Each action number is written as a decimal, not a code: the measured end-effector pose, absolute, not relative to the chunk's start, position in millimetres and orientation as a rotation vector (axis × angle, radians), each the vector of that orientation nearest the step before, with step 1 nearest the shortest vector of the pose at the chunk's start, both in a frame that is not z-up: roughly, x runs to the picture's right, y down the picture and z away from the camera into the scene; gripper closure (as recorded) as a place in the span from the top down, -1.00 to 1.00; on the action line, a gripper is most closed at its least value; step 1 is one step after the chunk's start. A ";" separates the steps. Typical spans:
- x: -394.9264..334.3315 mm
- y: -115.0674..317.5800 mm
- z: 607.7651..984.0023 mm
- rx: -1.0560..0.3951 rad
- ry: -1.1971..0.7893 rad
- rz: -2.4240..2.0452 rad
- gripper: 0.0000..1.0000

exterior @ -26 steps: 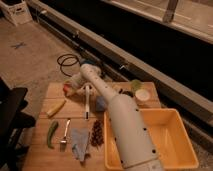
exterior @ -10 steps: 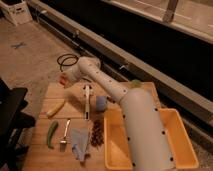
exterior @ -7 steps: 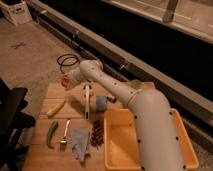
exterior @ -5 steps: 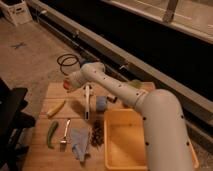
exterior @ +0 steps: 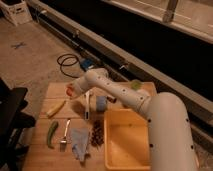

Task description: Place apple in table surface

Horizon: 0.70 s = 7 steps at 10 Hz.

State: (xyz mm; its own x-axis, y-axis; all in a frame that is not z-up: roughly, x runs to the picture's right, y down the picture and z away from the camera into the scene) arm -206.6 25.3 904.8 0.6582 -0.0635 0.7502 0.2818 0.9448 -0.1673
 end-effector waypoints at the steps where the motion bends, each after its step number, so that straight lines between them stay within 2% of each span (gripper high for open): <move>1: -209.2 33.7 911.3 -0.315 -0.848 -0.178 -0.63; 2: -211.4 42.4 917.3 -0.339 -0.858 -0.159 -0.62; 3: -212.6 51.2 920.3 -0.364 -0.866 -0.125 -0.51; 4: -209.9 53.6 921.8 -0.376 -0.866 -0.098 -0.36; 6: -210.6 55.3 924.7 -0.394 -0.871 -0.091 0.08; 7: -212.4 56.6 925.6 -0.399 -0.871 -0.093 0.21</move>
